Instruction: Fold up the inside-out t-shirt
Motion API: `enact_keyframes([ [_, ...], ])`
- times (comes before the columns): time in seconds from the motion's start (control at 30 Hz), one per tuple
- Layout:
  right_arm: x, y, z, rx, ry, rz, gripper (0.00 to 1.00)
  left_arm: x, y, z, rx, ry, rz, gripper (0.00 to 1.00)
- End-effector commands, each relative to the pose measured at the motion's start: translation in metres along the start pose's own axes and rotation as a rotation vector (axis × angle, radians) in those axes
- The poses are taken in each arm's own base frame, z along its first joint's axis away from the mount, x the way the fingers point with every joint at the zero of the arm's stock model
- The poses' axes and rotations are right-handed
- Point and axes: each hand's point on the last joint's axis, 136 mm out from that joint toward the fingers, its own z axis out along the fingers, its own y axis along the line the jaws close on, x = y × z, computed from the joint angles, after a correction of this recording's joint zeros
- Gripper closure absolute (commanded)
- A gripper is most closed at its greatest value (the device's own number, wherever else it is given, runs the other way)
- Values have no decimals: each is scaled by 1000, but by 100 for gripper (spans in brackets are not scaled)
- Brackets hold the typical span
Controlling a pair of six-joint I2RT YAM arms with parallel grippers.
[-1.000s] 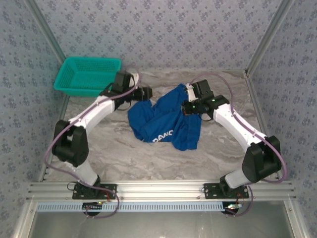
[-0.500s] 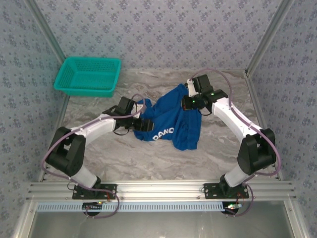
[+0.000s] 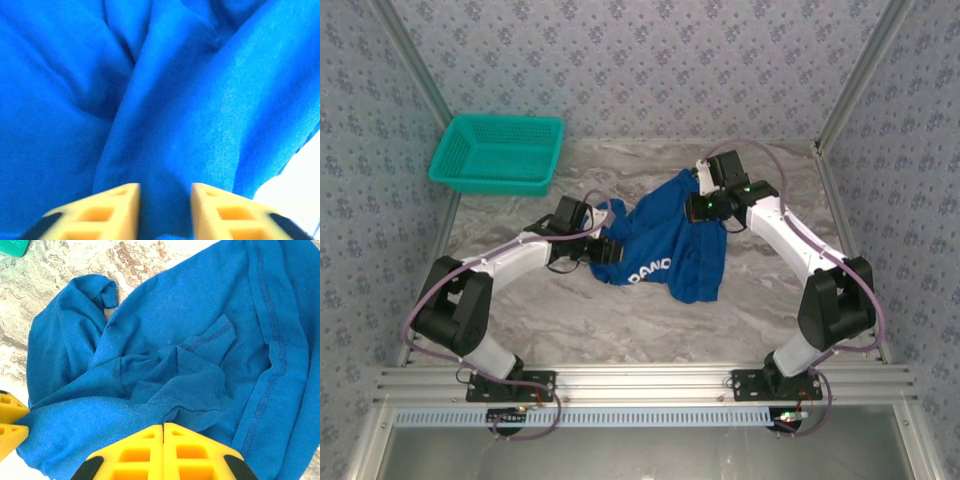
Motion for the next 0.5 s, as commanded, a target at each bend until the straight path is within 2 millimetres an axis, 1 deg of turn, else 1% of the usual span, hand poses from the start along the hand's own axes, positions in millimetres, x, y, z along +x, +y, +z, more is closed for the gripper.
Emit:
enact_keyframes([
  [0.0,-11,2,3,-15,-20,-16,100,-2,-4,-1,26,-3,19,84],
  [0.03,-14,3,3,-17,-26,-13,100,-5,-6,-5,26,-14,22,92],
  [0.07,-18,4,4,-25,-38,-9,100,-9,-9,-11,28,-32,29,98],
  [0.1,-24,7,6,-40,-52,-5,100,-17,-13,-19,23,-72,38,100],
  [0.2,-47,15,17,-72,-84,21,100,-44,-24,-53,-19,-222,60,100],
  [0.23,-53,15,26,-63,-76,26,100,-55,-24,-67,-51,-285,59,100],
  [0.27,-60,13,32,-42,-61,27,98,-64,-24,-80,-84,-350,53,100],
  [0.3,-63,9,34,-9,-40,22,91,-71,-22,-91,-111,-401,44,100],
  [0.33,-62,3,32,39,-16,5,82,-78,-20,-101,-143,-446,39,100],
  [0.37,-60,-3,24,87,-17,-20,73,-82,-17,-108,-174,-470,32,100],
  [0.4,-55,-7,15,124,-22,-45,66,-84,-14,-112,-196,-478,28,100],
  [0.43,-45,-10,3,155,-29,-62,60,-87,-9,-115,-226,-483,19,100],
  [0.47,-31,-15,-8,181,-29,-64,52,-87,-5,-116,-249,-478,13,100],
])
